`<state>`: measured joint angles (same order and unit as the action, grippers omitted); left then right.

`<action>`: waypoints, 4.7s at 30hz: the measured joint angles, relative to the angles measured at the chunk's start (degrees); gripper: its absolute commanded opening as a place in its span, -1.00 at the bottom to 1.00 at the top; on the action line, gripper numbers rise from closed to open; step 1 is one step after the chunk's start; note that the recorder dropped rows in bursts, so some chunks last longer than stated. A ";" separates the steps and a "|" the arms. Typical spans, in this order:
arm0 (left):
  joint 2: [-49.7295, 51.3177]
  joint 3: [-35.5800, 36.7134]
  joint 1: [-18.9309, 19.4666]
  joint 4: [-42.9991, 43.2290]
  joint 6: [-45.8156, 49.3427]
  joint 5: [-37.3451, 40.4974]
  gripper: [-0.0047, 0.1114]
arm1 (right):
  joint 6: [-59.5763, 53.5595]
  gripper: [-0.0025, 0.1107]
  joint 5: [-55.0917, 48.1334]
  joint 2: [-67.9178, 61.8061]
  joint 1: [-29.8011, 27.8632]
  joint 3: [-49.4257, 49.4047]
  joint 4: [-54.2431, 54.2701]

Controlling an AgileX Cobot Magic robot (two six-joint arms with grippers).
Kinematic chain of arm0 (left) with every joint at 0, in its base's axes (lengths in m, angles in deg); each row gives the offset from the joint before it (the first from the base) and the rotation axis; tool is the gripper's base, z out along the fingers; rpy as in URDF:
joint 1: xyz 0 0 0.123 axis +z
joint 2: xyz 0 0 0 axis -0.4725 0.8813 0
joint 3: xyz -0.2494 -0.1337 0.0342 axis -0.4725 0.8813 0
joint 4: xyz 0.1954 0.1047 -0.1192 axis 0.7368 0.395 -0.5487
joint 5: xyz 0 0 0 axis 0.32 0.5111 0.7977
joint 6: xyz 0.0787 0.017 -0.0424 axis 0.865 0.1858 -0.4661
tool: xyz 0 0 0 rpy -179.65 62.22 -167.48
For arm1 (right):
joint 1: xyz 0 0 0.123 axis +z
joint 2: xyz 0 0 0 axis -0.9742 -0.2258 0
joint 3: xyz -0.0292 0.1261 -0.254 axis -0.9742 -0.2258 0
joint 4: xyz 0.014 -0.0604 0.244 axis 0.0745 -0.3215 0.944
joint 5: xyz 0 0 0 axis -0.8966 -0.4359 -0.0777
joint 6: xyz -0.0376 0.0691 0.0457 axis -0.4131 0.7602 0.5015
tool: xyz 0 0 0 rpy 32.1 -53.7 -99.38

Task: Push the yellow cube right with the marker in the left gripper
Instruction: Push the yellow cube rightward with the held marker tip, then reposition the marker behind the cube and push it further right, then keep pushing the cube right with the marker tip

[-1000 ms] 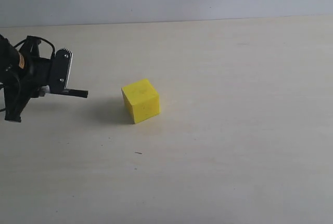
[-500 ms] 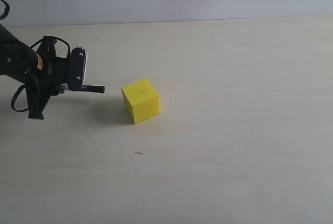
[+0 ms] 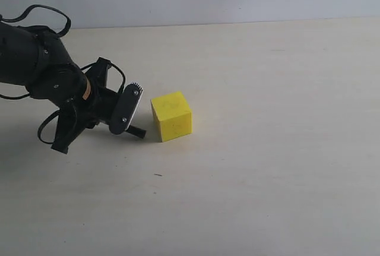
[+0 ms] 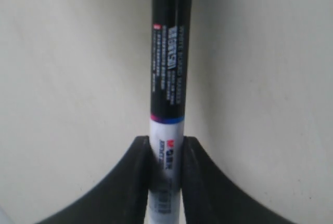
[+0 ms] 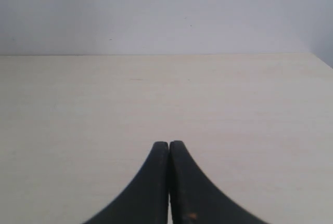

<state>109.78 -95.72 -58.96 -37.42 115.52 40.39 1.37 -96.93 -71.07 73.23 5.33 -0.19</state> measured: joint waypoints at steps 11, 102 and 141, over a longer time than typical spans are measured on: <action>0.00 -0.68 0.85 1.93 -5.78 -0.60 -0.92 | 0.00 -0.96 0.00 0.00 0.00 0.00 0.00; 7.85 -11.21 -5.67 -4.87 -22.91 7.64 -0.92 | 0.00 -0.96 0.00 0.00 0.00 0.00 0.00; 12.29 -19.97 -20.18 -8.92 -23.39 7.38 -0.92 | 0.00 -0.96 0.00 0.00 0.00 0.00 0.00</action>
<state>122.07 -115.68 -79.14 -46.34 92.13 47.77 1.37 -96.93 -71.07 73.23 5.33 -0.19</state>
